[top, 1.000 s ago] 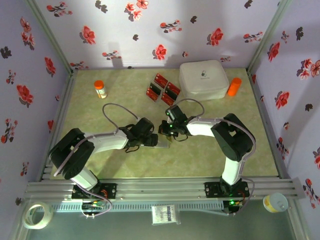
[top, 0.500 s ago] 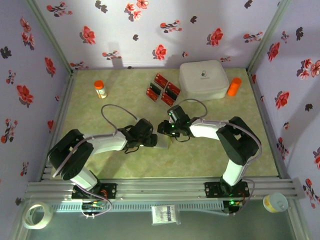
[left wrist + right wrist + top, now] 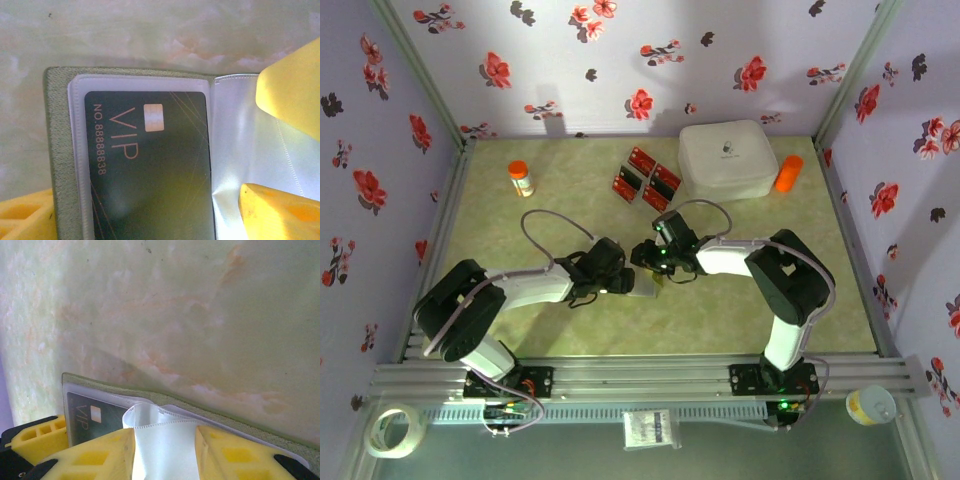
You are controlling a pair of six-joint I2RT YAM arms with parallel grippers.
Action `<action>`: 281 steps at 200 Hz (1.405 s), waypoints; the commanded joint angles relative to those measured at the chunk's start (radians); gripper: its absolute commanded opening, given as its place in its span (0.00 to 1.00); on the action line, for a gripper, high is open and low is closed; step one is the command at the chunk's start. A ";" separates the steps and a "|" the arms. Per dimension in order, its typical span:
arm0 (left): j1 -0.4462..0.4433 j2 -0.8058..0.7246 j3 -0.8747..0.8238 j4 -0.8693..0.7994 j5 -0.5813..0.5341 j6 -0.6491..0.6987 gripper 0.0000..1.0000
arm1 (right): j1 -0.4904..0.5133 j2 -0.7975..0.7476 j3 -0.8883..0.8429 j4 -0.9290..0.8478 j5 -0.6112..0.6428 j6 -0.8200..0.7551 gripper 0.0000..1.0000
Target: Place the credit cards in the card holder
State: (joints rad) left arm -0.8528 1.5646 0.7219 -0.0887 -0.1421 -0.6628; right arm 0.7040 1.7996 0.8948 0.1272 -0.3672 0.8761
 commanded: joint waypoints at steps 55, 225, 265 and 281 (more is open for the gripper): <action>-0.008 -0.008 -0.030 0.000 0.012 0.002 0.79 | -0.020 -0.115 -0.082 -0.035 0.049 -0.001 0.46; -0.008 -0.026 -0.035 0.006 0.015 -0.004 0.79 | -0.020 -0.030 -0.045 0.047 -0.062 0.033 0.46; -0.008 -0.063 -0.023 -0.007 0.010 -0.007 0.90 | -0.012 -0.072 -0.042 0.034 -0.064 0.040 0.45; -0.006 -0.095 -0.012 -0.021 0.004 -0.005 0.95 | -0.005 -0.089 -0.033 0.015 -0.061 0.041 0.45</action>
State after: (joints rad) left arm -0.8532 1.5272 0.7036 -0.0795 -0.1345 -0.6693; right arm 0.6865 1.7554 0.8368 0.1841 -0.4095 0.9020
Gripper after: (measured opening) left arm 0.915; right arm 0.452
